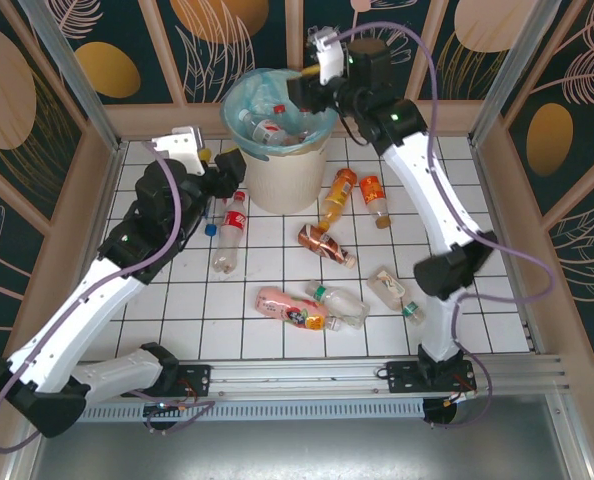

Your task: Put the plastic bottles in the bin

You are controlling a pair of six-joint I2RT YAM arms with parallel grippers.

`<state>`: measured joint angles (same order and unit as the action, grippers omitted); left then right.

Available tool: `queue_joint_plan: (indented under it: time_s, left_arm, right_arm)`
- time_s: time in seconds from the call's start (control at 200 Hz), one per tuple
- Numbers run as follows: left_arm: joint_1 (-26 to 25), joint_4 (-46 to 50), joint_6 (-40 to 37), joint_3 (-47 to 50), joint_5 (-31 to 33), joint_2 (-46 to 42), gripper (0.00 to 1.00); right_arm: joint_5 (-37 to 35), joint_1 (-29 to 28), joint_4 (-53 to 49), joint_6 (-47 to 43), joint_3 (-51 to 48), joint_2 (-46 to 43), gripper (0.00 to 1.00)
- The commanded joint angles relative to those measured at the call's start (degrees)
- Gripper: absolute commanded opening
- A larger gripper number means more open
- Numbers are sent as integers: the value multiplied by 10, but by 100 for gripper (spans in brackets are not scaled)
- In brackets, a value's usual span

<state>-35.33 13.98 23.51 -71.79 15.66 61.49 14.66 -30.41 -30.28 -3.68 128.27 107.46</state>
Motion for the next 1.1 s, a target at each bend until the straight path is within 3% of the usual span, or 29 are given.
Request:
queue_joint_plan:
  time_s: [0.0, 0.13, 0.265, 0.425, 0.616, 0.811, 1.096]
  left_arm:
    - [3, 67, -70, 9, -53, -35, 65]
    - [3, 127, -101, 44, -75, -47, 66]
    - [3, 156, -44, 103, -62, -55, 67]
    - [3, 142, 40, 184, -120, -63, 69]
    - [3, 127, 103, 253, -78, -59, 73]
    - [18, 140, 80, 237, -35, 13, 73]
    - [81, 95, 25, 183, -73, 150, 76]
  right_arm:
    - [-22, -24, 10, 69, -215, -137, 45]
    - [-59, -80, 124, 90, -523, -326, 49]
    - [-70, -150, 117, 119, -652, -414, 52]
    - [-106, -213, 46, 151, -688, -407, 54]
    - [-100, -230, 89, 213, -702, -358, 54]
    - [-120, -232, 143, 232, -693, -339, 54]
    - [-120, -232, 174, 232, -703, -341, 55]
